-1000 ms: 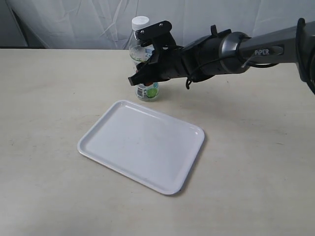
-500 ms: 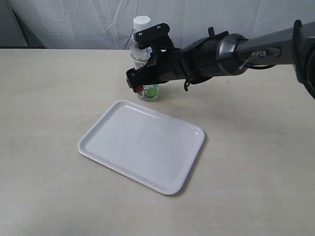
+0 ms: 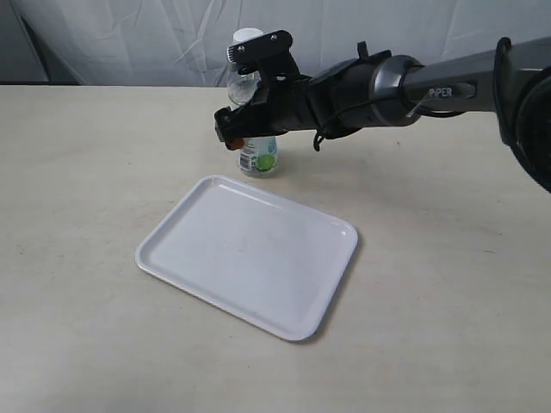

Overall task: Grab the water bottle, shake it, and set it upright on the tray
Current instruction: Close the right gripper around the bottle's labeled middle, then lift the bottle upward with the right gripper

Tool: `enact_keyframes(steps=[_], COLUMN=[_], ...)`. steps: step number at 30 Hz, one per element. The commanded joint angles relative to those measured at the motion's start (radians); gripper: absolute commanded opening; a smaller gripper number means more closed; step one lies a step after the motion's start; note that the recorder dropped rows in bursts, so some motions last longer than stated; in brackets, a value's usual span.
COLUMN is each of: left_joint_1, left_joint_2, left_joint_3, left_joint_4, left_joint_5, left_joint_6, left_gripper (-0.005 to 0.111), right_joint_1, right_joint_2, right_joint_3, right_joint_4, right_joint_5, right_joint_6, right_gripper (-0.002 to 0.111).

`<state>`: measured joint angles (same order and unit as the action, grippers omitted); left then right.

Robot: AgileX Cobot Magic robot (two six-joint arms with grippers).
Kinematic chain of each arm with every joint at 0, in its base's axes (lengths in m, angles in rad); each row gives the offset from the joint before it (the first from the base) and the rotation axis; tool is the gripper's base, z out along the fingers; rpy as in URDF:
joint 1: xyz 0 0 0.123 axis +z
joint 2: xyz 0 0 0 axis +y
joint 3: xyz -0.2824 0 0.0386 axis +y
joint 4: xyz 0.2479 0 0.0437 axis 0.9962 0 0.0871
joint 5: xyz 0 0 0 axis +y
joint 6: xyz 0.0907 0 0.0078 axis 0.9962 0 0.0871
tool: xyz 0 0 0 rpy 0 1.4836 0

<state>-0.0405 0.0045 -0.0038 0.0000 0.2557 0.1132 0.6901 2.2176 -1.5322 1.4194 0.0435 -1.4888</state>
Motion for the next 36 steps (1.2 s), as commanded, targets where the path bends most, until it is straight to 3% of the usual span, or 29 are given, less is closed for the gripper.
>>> enact_keyframes(steps=[1, 10, 11, 12, 17, 36], left_joint_1=[0.0, 0.0, 0.0, 0.0, 0.0, 0.0], left_joint_2=[-0.005, -0.005, -0.005, -0.005, -0.005, -0.005], left_joint_3=[0.004, 0.004, 0.004, 0.004, 0.004, 0.004], left_joint_4=[0.0, 0.0, 0.0, 0.0, 0.0, 0.0], left_joint_5=[-0.009, -0.009, -0.009, -0.009, -0.009, -0.009], left_joint_6=[0.0, 0.0, 0.0, 0.0, 0.0, -0.001], left_gripper=[0.0, 0.0, 0.0, 0.0, 0.0, 0.0], right_joint_1=[-0.002, -0.002, -0.002, -0.002, -0.002, -0.002], right_joint_2=[0.032, 0.049, 0.049, 0.049, 0.049, -0.027], right_joint_3=[-0.033, -0.057, -0.057, -0.057, -0.057, -0.042], right_joint_4=[0.006, 0.014, 0.018, 0.021, 0.021, 0.03], right_joint_5=[0.016, 0.009, 0.016, 0.027, 0.114, 0.127], right_joint_6=[0.0, 0.0, 0.0, 0.0, 0.003, 0.069], right_gripper=[0.104, 0.103, 0.096, 0.082, 0.0, -0.001])
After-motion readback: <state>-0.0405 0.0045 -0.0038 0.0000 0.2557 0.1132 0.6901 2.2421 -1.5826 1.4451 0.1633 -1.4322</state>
